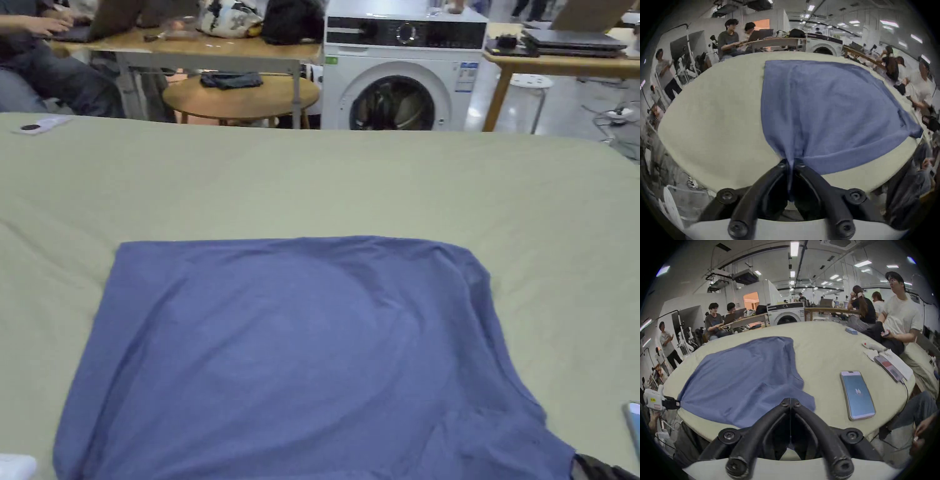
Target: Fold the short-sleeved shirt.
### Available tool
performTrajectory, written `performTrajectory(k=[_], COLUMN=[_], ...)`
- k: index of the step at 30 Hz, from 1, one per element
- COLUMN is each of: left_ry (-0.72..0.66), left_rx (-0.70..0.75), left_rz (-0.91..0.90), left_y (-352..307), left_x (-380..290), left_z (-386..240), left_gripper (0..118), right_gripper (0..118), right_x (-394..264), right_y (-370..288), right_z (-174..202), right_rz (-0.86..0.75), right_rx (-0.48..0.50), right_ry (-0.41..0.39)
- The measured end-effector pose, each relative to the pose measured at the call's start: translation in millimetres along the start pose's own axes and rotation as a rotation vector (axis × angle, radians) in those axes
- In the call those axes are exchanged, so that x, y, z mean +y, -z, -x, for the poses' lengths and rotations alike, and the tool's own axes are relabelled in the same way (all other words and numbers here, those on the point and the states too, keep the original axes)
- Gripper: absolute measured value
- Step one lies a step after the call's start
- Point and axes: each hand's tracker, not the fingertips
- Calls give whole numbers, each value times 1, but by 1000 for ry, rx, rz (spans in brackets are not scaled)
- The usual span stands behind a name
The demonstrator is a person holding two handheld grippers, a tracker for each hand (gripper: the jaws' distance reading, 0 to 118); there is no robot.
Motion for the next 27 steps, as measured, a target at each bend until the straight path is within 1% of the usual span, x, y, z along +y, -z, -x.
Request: performTrajectory(k=[1,2,3,4,5,6,8,9,10,12,13,15,16,17,18,20,21,23,25,27], left_ry=[45,77,73,64,54,36,17,9,0,-7,-12,-11,-18,-24,-32,-107,-155,-213,-195,-160], left_rx=[23,34,30,27,24,16,3,-2,-5,-2,-2,17,12,6,-6,-60,-84,-123,-130,-134], left_rz=[-15,-10,2,6,10,14,12,11,9,3,-2,-15,-21,-26,-33,-83,-108,-216,-261,-293], left_y=[3,1,1,0,-1,-4,-5,-5,-7,-8,-8,-10,-11,-12,-13,-24,-31,-45,-47,-33], left_x=[1,0,2,4,5,5,4,4,3,2,1,-1,-2,-3,-3,1,6,29,63,97], left_z=[-5,-9,-10,-10,-9,-8,-6,-6,-4,-4,-5,-2,-2,-1,2,10,14,21,25,33], left_gripper=[0,0,0,0,0,0,0,0,0,0,0,0,0,0,0,0,0,0,0,0], right_gripper=[7,30,55,68,67,67,64,54,33,12,2,1,1,1,1,0,0,0,0,0], right_x=[-5,-8,-12,-15,-19,-23,-29,-33,-36,-41,-43,-41,-40,-39,-37,-26,-16,14,51,82], right_y=[1,1,0,2,5,7,15,20,25,28,30,27,27,26,27,25,27,37,55,89], right_z=[-10,-14,-17,-19,-21,-21,-19,-20,-21,-21,-20,-17,-13,-8,-7,-7,-7,-4,2,6], right_rz=[19,27,34,57,89,88,114,142,181,186,189,176,173,172,179,154,141,82,70,56], right_rx=[-4,-11,-26,-36,-28,-26,-43,-38,0,37,40,86,68,45,55,70,96,109,120,134], right_ry=[25,41,52,63,68,64,71,82,102,130,133,132,126,93,74,74,68,22,-16,-42])
